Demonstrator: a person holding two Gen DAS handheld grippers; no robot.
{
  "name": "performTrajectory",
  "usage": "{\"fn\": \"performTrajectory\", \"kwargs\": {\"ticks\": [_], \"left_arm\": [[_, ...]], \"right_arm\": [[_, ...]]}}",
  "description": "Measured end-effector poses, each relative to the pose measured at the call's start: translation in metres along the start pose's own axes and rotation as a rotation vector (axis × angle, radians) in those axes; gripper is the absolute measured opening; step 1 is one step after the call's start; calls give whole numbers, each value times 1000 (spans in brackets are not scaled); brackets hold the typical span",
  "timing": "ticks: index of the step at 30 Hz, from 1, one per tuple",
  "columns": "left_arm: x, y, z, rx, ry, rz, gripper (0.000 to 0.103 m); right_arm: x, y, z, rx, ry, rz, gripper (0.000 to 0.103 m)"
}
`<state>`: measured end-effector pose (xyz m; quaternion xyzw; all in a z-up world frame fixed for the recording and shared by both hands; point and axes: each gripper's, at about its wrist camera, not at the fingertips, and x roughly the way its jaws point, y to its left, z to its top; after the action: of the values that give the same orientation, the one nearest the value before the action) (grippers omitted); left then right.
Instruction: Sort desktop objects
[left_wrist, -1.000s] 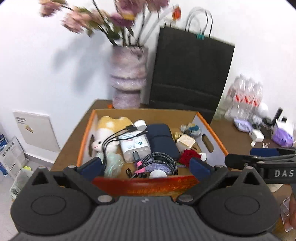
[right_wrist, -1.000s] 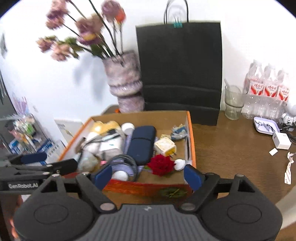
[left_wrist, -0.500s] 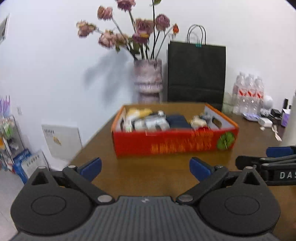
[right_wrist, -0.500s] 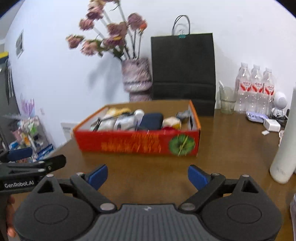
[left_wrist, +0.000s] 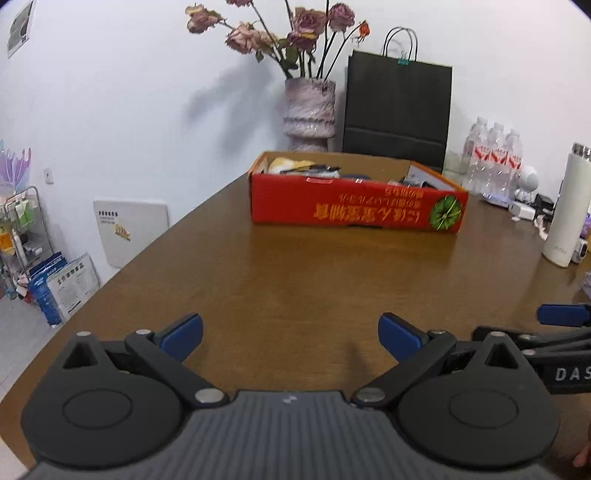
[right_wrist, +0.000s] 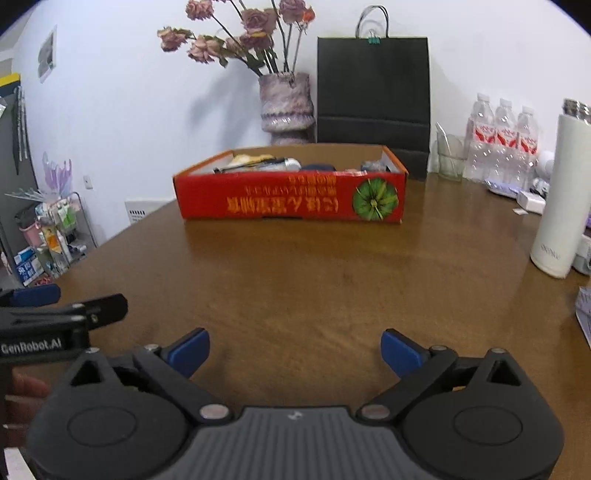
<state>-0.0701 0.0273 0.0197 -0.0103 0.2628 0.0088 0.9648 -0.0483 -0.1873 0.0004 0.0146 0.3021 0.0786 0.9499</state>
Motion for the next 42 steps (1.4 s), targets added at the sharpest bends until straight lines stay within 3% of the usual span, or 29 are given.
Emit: {"fn": "performTrajectory", "kwargs": {"ticks": [10, 18, 42], "left_arm": [[5, -13, -18, 55, 67, 4, 103], [11, -8, -20, 22, 116, 7, 103], [11, -9, -22, 24, 93, -3, 103]], "right_arm": [[1, 5, -10, -19, 32, -45, 103], [8, 8, -13, -14, 70, -63, 103], [10, 5, -12, -7, 71, -83, 103]]}}
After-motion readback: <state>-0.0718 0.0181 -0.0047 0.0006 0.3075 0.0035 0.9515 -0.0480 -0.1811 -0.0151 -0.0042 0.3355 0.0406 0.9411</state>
